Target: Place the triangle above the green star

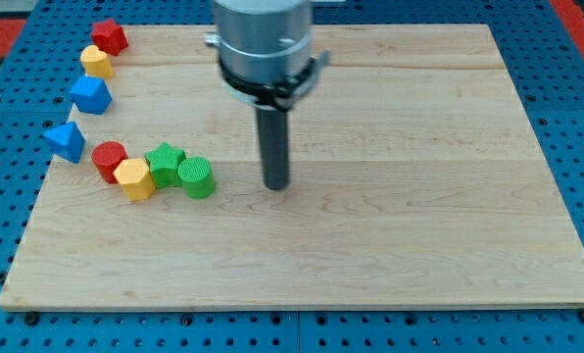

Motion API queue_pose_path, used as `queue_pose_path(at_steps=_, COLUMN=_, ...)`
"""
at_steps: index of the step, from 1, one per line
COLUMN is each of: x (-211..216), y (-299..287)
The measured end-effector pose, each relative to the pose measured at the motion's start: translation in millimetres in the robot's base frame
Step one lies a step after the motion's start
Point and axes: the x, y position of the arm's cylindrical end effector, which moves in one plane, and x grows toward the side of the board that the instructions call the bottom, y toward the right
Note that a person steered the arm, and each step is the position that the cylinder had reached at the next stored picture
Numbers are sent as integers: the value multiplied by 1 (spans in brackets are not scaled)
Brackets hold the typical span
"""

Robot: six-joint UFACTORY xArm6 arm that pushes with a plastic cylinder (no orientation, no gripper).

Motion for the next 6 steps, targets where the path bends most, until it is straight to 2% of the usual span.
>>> queue_pose_path(at_steps=1, x=67, y=-72)
queue_pose_path(at_steps=2, x=60, y=-233)
queue_pose_path(at_steps=3, x=-13, y=-299)
queue_pose_path(at_steps=4, x=-84, y=-296)
queue_pose_path(at_steps=5, x=-85, y=-290)
queue_pose_path(at_steps=6, x=-81, y=-211)
